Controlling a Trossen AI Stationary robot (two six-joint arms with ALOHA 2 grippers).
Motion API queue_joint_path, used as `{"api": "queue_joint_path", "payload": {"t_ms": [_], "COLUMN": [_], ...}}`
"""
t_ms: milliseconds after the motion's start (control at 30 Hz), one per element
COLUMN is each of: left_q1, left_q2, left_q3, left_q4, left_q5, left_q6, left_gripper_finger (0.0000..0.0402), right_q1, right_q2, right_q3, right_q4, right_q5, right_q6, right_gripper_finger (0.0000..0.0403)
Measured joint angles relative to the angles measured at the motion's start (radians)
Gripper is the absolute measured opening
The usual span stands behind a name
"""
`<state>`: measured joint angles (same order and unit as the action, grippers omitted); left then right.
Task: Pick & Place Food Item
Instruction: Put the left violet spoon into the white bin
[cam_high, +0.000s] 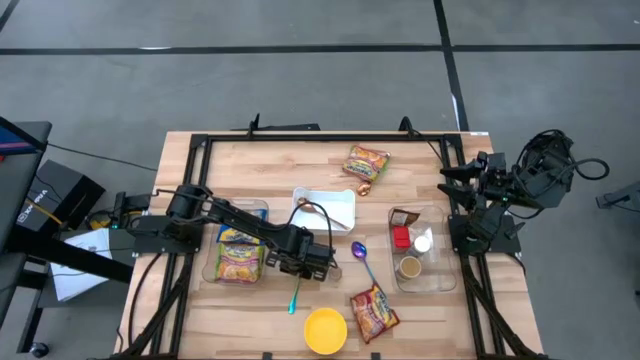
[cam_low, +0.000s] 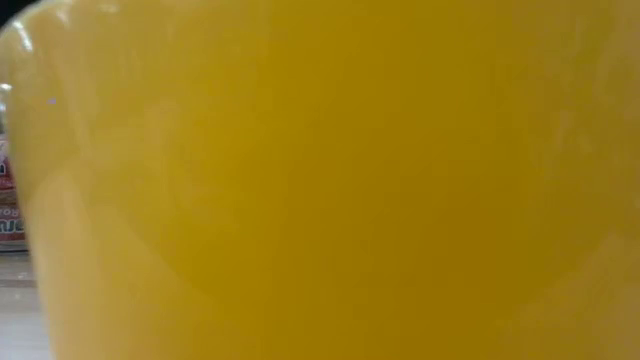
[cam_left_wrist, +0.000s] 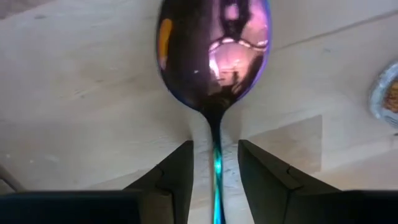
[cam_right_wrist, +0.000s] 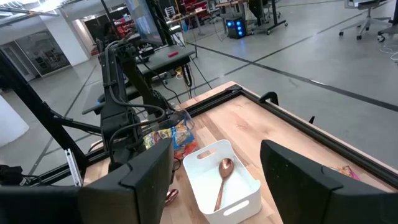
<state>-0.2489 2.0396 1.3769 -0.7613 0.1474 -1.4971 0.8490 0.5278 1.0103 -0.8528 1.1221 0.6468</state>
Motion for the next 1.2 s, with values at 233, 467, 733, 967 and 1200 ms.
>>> {"api": "queue_joint_path", "payload": {"t_ms": [233,467,733,967,1200], "left_q1": [0.000,0.000,-0.001,0.001,0.008], "left_q2": [0.000,0.000,-0.006,-0.083,-0.219], "left_q3": [0.000,0.000,0.001,0.001,0.002], "left_q4": [0.025,0.047,0.053,0.073,0.132], "left_q5": [0.000,0.000,0.021,0.026,0.021], "left_q6": [-0.003,-0.004,-0.001,0.093,0.407], "left_gripper_finger": [0.0103,0.0030,0.0004,0.0002,0.0001], "right_q1": [0.000,0.000,0.000,0.000,0.000], "right_q2": [0.000,0.000,0.000,0.000,0.000], "right_q3": [0.000,0.000,0.000,0.000,0.000], "right_q4": [0.000,0.000,0.000,0.000,0.000], "right_q5": [-0.003,-0.014,-0.023,-0.023,-0.023], "right_q6": [0.000,0.000,0.000,0.000,0.000], "right_gripper_finger": [0.0235,0.0235,0.0235,0.0235,0.0235]}}
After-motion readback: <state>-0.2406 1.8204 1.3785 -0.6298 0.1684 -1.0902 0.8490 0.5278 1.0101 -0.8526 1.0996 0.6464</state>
